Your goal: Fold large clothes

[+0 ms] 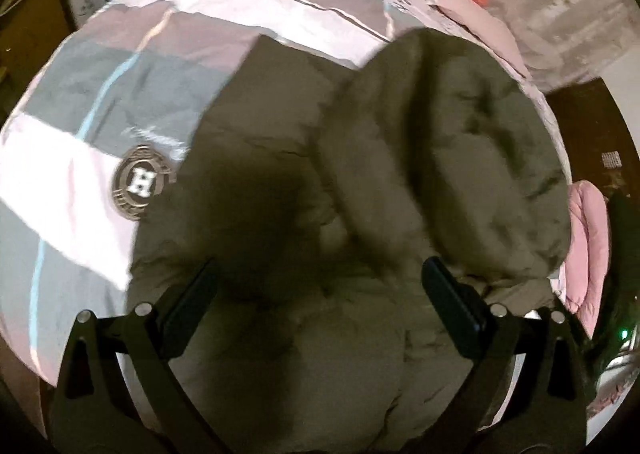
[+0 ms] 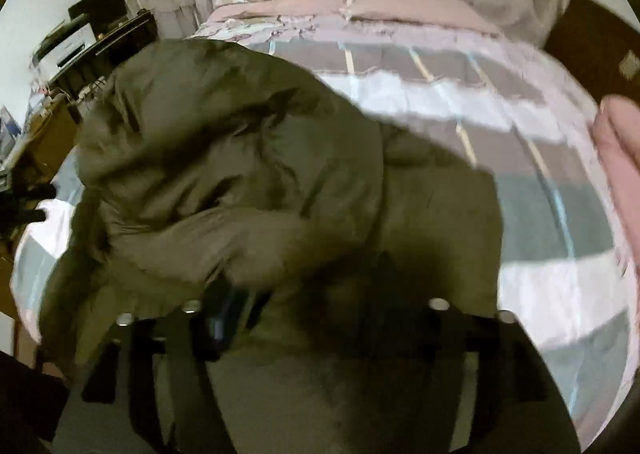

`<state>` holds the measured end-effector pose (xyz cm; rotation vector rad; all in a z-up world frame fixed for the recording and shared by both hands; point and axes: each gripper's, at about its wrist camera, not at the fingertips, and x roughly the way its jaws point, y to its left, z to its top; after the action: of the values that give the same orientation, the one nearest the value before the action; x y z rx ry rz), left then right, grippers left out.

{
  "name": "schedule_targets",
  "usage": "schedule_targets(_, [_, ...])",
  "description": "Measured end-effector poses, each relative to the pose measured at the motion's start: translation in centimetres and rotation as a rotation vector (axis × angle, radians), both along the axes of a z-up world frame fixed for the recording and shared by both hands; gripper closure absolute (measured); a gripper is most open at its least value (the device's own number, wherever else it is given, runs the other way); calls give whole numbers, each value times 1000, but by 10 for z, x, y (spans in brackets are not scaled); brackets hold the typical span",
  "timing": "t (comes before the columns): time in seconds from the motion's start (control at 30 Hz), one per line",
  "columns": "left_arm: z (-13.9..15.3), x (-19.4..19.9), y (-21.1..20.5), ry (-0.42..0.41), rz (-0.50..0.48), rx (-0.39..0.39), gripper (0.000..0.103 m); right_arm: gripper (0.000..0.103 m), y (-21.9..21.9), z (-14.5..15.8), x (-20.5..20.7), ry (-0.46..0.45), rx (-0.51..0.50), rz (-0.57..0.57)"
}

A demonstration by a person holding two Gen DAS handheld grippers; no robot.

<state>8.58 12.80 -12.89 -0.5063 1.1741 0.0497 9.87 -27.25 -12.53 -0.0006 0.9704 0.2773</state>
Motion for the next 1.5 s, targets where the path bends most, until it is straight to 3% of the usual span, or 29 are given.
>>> schedule_targets(0.03, [-8,6,-4,11,0,-31,2,16,-1,3,-5,5,26,-16])
schedule_targets(0.07, [-14,12,-7,21,0,-63,2,11,-2,4,-8,16,56,-33])
schedule_targets(0.17, [-42,28,-11,65,29,-223,2,10,-8,6,-11,104,250,-27])
schedule_targets(0.27, [-54,35,-1,14,152,-403,2,10,-12,4,-5,172,380,-39])
schedule_targets(0.4, [-51,48,-3,-46,171,-463,2,10,-17,-7,0,268,508,-98])
schedule_targets(0.5, [-69,59,-15,18,167,-477,2,10,-13,-14,3,302,525,-108])
schedule_targets(0.57, [-84,61,-18,37,208,-562,5,10,-6,-16,4,312,501,-87])
schedule_targets(0.63, [-89,66,-26,12,175,-678,65,10,3,-20,1,338,480,-60])
schedule_targets(0.67, [-88,69,-33,9,134,-696,83,10,6,-21,1,349,478,-51])
schedule_targets(0.77, [-66,71,-56,-53,14,-652,90,10,8,-24,1,354,476,-48])
schedule_targets(0.9, [-29,56,-91,-95,-156,-720,90,10,-9,-14,2,303,500,-117])
schedule_targets(0.97, [-13,44,-115,-93,-250,-665,90,10,-31,-5,0,229,542,-204])
schedule_targets(1.07, [-4,21,-168,-19,-423,-436,90,10,-52,10,-2,111,580,-272])
schedule_targets(1.17, [-28,-1,-213,113,-533,-241,86,10,-47,19,-3,44,563,-238])
schedule_targets(1.23, [-39,-8,-226,155,-574,-87,80,11,-37,20,-2,37,549,-181])
schedule_targets(1.33, [-27,-6,-224,129,-579,64,42,11,-12,10,5,70,472,-86])
schedule_targets(1.37, [-16,-5,-217,98,-554,65,17,11,-4,4,7,84,450,-67])
schedule_targets(1.43, [3,-12,-199,7,-487,62,11,19,16,-15,13,135,363,-32])
schedule_targets(1.47, [14,-4,-194,-34,-457,69,11,22,28,-32,17,188,265,-21])
schedule_targets(1.5, [29,-5,-182,-101,-405,75,11,31,34,-46,16,224,215,-21])
